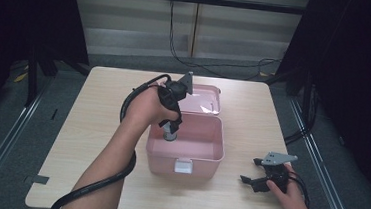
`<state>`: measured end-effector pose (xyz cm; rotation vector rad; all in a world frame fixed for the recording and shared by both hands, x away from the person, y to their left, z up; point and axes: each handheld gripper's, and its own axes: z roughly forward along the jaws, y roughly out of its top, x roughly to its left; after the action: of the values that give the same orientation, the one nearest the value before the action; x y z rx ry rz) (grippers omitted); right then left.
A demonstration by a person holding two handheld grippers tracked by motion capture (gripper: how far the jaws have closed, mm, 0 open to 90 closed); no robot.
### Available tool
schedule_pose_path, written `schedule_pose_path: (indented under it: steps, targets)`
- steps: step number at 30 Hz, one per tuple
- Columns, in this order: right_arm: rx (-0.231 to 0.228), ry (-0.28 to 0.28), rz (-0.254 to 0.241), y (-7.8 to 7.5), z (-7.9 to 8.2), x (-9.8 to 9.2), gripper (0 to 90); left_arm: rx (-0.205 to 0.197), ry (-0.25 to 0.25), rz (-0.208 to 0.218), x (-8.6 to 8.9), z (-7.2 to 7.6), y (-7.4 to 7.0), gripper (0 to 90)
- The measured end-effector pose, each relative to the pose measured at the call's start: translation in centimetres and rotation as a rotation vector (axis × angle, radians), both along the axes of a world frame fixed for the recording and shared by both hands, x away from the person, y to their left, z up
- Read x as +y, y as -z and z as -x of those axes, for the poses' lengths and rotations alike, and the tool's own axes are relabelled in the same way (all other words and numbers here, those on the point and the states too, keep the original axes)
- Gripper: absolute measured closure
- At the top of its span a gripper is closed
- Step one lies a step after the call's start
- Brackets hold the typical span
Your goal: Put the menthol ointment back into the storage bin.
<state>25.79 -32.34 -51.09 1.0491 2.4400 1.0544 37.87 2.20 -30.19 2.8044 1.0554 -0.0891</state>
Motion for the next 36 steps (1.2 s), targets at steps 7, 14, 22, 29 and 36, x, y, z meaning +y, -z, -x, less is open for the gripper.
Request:
schedule_pose_path:
  steps: [7,14,22,29,36]
  targets:
    - [0.0,0.0,0.0,0.0,0.0,0.0,12.8,0.009,-0.023,-0.005,-1.0,-0.6,1.5,50.4]
    - [-0.001,0.0,0.0,0.0,0.0,0.0,12.8,0.004,-0.065,-0.01,-1.1,-1.2,2.6,50.3]
    - [0.0,0.0,0.0,0.0,0.0,0.0,12.8,-0.01,-0.11,-0.009,-1.0,-1.8,3.7,50.4]
    - [0.0,0.0,0.0,0.0,0.0,0.0,12.8,-0.011,-0.145,-0.006,-1.0,-2.2,4.4,50.3]
    - [-0.002,0.0,0.002,0.0,0.0,0.0,12.7,-0.009,-0.181,-0.001,-0.9,-2.6,5.2,50.4]
